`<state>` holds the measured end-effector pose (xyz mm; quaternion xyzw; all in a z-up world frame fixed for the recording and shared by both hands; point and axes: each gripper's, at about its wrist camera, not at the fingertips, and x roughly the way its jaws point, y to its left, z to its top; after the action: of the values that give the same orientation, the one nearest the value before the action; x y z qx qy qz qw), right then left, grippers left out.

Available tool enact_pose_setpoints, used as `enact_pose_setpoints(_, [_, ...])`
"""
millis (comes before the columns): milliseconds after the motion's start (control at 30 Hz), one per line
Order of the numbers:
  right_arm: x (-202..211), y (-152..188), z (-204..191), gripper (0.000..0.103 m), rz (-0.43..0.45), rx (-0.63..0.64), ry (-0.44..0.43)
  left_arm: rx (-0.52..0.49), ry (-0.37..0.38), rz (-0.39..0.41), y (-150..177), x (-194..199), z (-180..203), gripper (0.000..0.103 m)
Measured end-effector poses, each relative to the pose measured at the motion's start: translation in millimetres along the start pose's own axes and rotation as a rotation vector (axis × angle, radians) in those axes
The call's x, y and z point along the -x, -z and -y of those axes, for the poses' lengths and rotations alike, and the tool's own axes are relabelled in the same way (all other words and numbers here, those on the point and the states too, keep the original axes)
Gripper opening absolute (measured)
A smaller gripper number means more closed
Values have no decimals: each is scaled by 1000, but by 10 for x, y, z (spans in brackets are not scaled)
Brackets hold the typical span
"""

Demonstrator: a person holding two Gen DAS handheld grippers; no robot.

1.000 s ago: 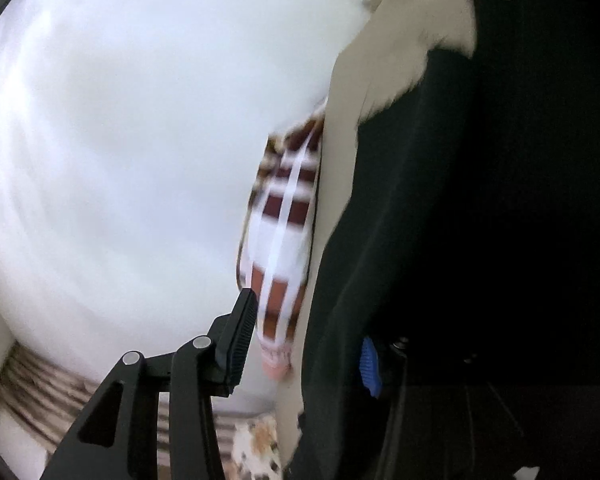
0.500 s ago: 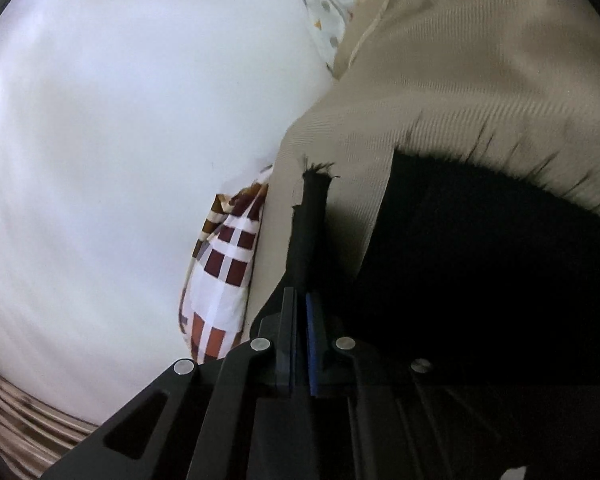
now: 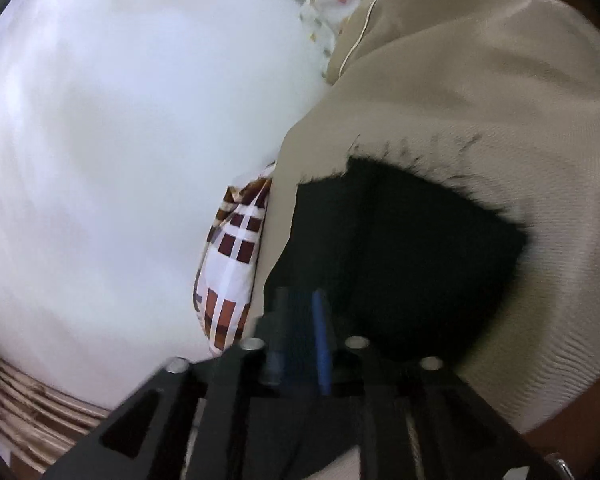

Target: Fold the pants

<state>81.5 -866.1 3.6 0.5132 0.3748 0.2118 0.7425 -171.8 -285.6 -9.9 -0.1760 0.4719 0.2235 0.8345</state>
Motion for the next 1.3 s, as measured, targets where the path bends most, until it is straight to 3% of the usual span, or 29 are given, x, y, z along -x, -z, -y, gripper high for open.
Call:
enact_pose_setpoints(33, [-109,-11,-25,35,-16,7,6,2,-1,1,1,0,0,87])
enact_pose_setpoints(233, [-540,-172,-94,36,-13,86,226,12,-7,4,-7,-16,29,88])
enact_pose_setpoints(400, [-714,-342,-1,36,-20,57,271,-3,-13,-4,-17,-30,42,91])
enact_pose_setpoints(567, [-787,-279,15,36,-68,14,121,-1,-14,-7,-29,-44,55,93])
enact_pose_setpoints(667, [-781,-222,-10,35,-101,27,81,-8,-18,-9,-32,-54,58,96])
enact_pose_setpoints(733, [-797,-207,6,35,-105,33,85,-16,-21,-11,-30,-69,82,98])
enact_pose_setpoints(800, [-865,-201,19,28,-115,39,131,-19,-25,-11,-29,-75,97,99])
enact_pose_setpoints(867, [-925,-197,-4,27,-117,50,175,-21,-26,-9,-28,-78,102,99])
enact_pose_setpoints(1000, [-997,-211,-75,44,-134,38,188,-20,-26,-8,-28,-80,106,100])
enact_pose_setpoints(1167, [-953,-251,-24,36,-124,27,187,-19,-24,-3,-29,-85,119,100])
enact_pose_setpoints(1300, [-1044,-217,-2,12,-167,64,197,-22,-28,-1,-29,-91,129,100])
